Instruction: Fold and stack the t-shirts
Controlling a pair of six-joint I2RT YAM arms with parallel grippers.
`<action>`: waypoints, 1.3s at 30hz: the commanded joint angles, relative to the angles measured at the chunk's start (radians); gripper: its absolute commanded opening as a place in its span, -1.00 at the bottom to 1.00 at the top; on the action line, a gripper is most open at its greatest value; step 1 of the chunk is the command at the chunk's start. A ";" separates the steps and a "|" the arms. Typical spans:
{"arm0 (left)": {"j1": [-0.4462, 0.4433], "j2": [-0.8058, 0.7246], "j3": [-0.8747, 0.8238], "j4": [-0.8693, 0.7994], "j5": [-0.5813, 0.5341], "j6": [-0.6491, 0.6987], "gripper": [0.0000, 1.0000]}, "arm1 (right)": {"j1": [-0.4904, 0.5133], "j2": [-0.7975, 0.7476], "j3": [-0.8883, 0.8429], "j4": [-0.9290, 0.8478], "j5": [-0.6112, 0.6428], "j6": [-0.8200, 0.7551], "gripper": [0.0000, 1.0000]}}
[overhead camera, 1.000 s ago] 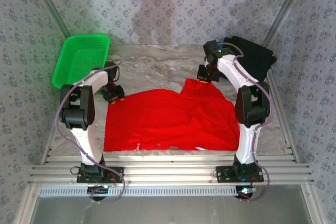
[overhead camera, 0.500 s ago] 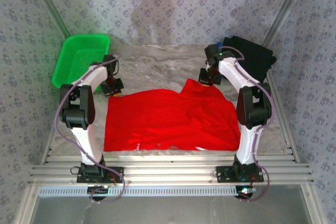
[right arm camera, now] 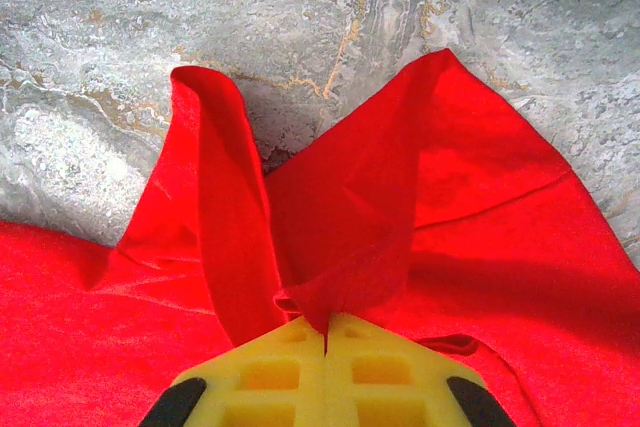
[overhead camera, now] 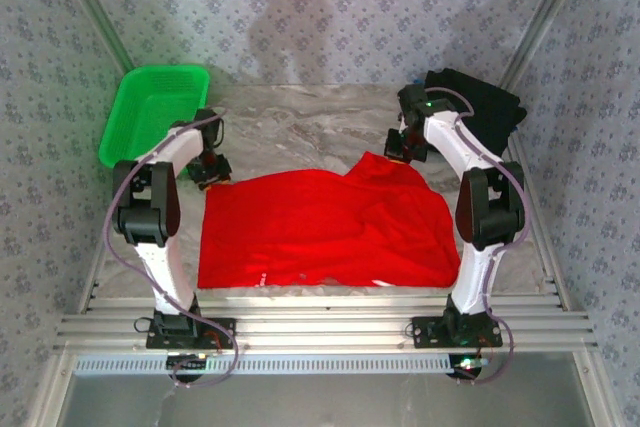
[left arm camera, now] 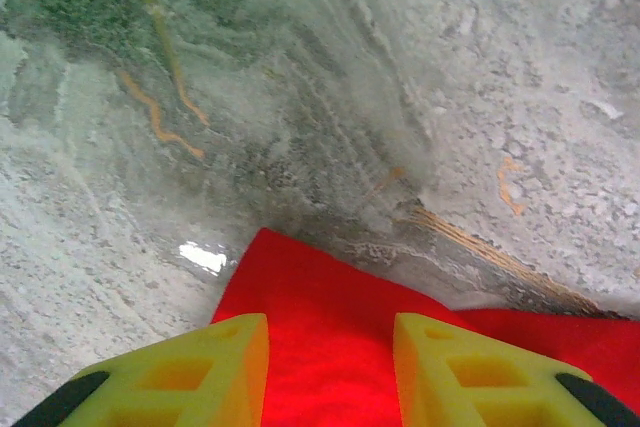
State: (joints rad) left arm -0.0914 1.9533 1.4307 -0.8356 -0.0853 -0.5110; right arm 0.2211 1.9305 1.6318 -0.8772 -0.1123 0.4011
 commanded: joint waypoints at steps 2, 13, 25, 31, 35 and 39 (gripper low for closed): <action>0.007 0.035 0.000 -0.011 -0.041 -0.034 -0.25 | 0.000 -0.037 -0.011 -0.007 -0.008 -0.018 -1.00; 0.002 0.079 -0.018 0.040 -0.065 -0.075 -0.18 | 0.000 -0.039 -0.002 0.003 -0.025 -0.014 -1.00; -0.004 0.113 -0.051 0.022 -0.031 -0.057 -0.36 | -0.014 -0.050 0.015 -0.006 -0.039 -0.011 -1.00; -0.001 0.094 -0.083 0.025 -0.014 -0.047 -0.64 | -0.017 -0.048 0.026 -0.007 -0.043 -0.008 -1.00; 0.000 0.090 -0.087 0.028 -0.008 -0.043 -0.97 | -0.020 -0.048 0.030 -0.009 -0.041 -0.009 -1.00; 0.000 0.067 -0.091 0.036 -0.002 -0.042 -1.00 | -0.021 -0.051 0.025 -0.009 -0.037 -0.009 -1.00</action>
State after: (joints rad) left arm -0.1009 1.9984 1.3918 -0.7139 -0.1192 -0.5587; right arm 0.2085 1.9182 1.6314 -0.8669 -0.1459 0.3988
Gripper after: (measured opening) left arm 0.044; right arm 0.063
